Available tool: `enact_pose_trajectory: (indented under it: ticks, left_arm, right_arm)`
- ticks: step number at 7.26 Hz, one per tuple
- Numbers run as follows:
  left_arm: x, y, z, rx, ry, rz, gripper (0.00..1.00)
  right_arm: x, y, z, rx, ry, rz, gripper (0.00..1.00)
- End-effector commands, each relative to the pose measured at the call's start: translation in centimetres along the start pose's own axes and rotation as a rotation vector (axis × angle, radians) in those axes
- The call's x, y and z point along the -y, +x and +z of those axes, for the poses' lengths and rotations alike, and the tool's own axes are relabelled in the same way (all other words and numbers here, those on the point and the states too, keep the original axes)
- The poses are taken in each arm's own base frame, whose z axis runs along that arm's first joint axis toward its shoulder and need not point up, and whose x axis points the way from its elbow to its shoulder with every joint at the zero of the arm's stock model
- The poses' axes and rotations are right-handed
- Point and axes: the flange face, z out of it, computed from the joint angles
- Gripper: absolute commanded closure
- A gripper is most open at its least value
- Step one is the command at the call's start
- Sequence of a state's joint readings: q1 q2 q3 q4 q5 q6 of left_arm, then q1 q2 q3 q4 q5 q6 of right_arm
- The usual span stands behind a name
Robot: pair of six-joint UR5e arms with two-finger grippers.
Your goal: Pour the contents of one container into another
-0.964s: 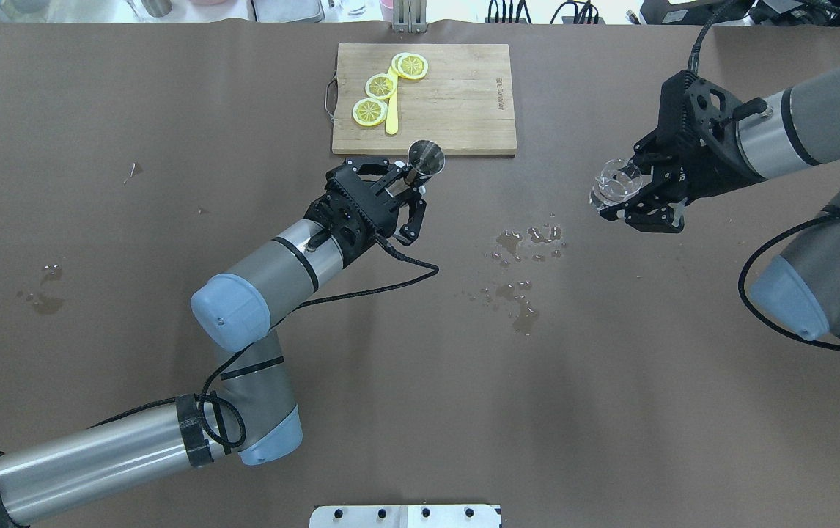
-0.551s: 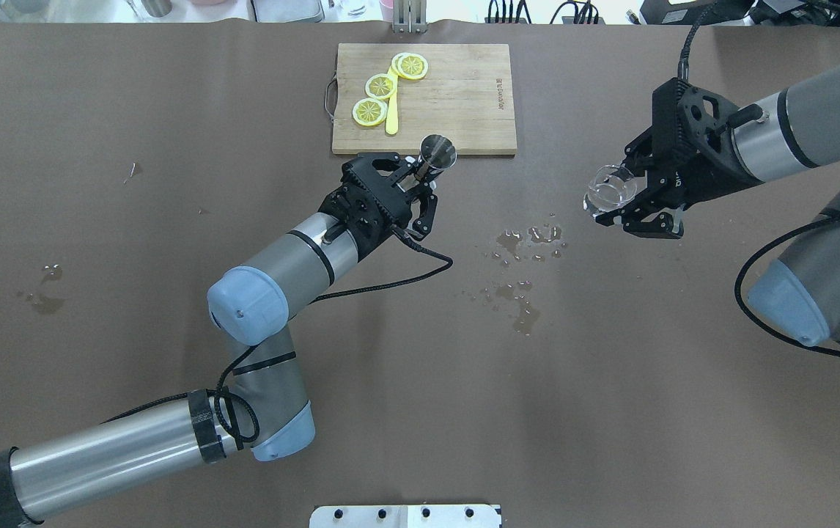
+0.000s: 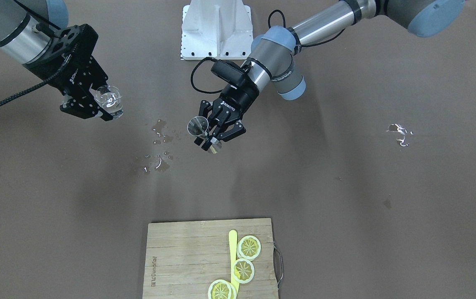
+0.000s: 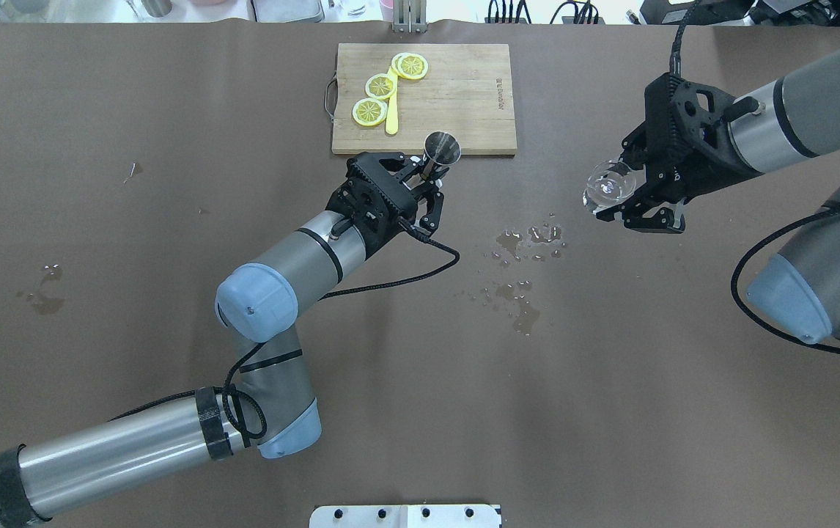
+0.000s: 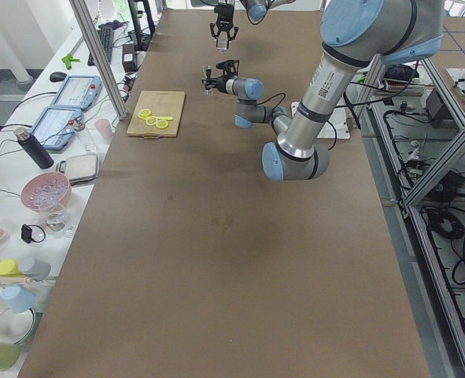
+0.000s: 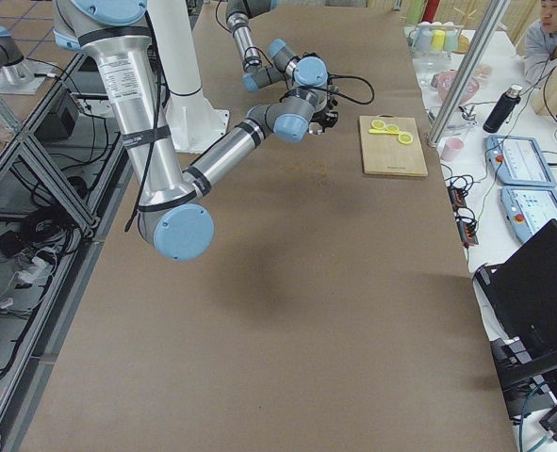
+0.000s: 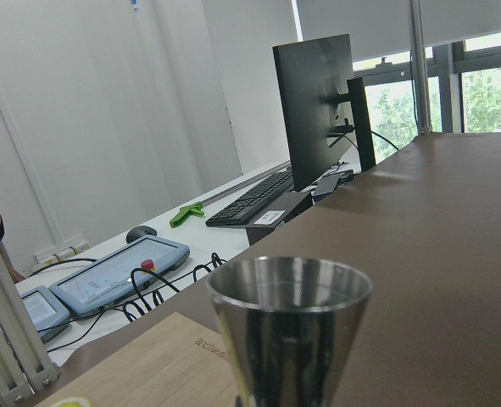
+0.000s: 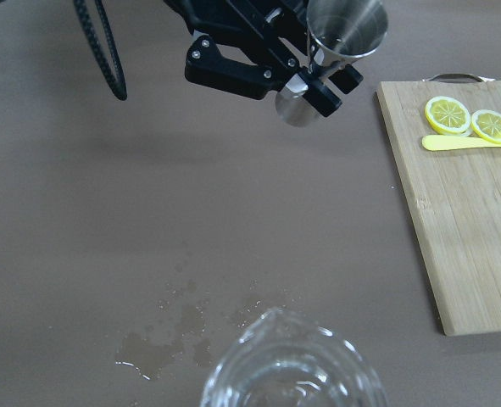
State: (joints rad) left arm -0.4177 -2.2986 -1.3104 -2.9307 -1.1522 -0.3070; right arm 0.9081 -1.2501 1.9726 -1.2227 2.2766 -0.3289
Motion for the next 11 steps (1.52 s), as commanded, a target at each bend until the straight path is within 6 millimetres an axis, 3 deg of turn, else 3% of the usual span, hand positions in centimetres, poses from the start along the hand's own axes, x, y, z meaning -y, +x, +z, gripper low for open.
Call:
enact_pose_trajectory:
  ticks: [1,5,8,11]
  left_arm:
    - [-0.2,0.1,0.0,0.001,-0.005,-0.011,1.0]
    - [-0.3,0.2,0.1,0.0,-0.006,-0.01,1.0]
    - [-0.3,0.4,0.1,-0.001,-0.007,-0.011,1.0]
    - [-0.2,0.4,0.1,-0.001,-0.006,-0.01,1.0]
  right_arm:
    - [1.8,0.4,0.7,-0.011,-0.041,0.015,1.0]
    - [2.3,0.8,1.6,-0.004,-0.047,0.014,1.0]
    - [4.7,1.6,2.2,0.002,-0.083,0.053,1.0]
    - [8.5,2.3,1.4,-0.011,-0.128,0.087,1.0]
